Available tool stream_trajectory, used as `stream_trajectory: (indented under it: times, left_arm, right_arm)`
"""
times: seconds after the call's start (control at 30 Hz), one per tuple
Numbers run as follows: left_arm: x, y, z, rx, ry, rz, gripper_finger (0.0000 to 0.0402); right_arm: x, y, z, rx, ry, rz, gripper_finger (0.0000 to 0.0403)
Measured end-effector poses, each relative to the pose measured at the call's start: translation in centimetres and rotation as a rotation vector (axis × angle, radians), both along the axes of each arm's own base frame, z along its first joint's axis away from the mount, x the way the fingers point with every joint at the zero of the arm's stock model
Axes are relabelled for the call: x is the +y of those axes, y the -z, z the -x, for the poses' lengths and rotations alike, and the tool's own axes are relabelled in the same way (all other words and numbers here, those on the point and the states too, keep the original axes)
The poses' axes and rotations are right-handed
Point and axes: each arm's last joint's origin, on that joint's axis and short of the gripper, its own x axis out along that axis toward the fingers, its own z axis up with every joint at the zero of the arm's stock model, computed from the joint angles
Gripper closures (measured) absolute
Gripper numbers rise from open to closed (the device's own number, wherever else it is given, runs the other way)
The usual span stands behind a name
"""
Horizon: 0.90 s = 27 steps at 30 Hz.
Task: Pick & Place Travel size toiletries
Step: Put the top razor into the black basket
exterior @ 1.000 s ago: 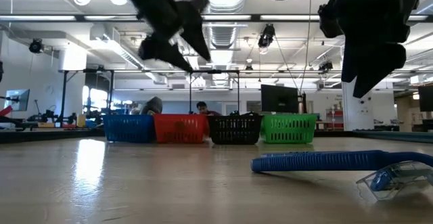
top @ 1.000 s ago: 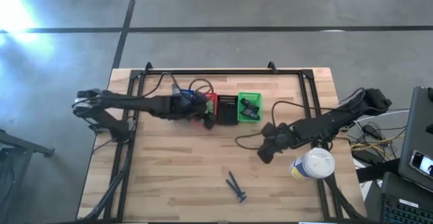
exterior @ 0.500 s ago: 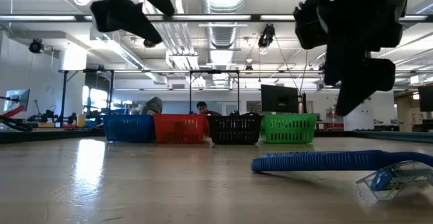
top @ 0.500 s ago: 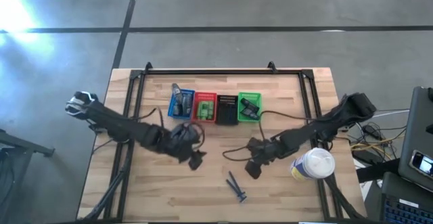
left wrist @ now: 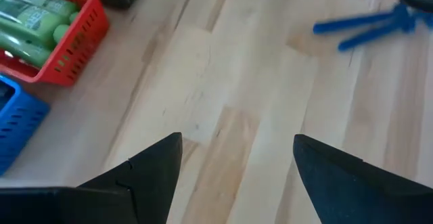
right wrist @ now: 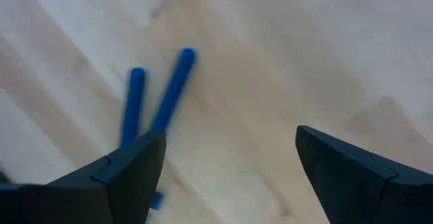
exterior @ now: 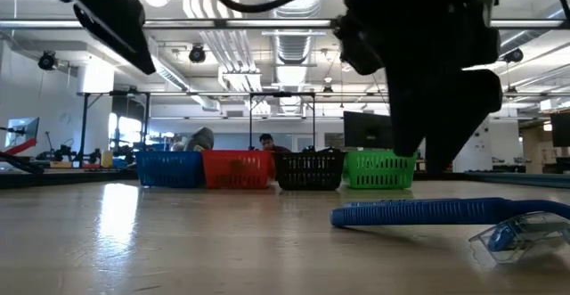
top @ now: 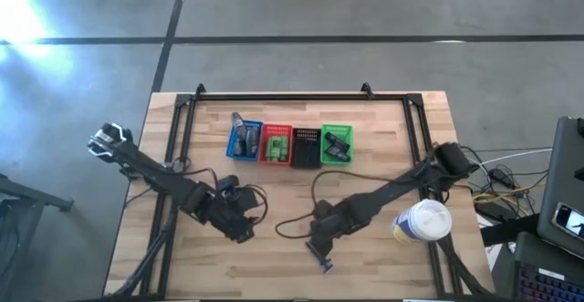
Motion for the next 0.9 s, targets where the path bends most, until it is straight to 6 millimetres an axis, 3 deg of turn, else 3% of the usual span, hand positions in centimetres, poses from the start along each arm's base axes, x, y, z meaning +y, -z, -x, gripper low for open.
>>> stream_trajectory:
  times: [0.2,0.47,0.9]
  left_arm:
    - [-0.1,1.1,1.1,0.037,0.113,-0.071,0.0115]
    - [1.2,2.0,3.1,0.023,0.156,-0.099,0.0115]
    - [3.8,1.9,7.2,-0.158,0.098,0.038,0.0115]
  right_arm:
    - [1.3,0.0,-2.3,0.086,0.064,-0.018,0.0079]
    - [2.6,1.1,-4.5,0.167,0.085,-0.035,0.0118]
    - [2.9,2.8,-4.9,0.269,0.13,-0.037,0.0222]
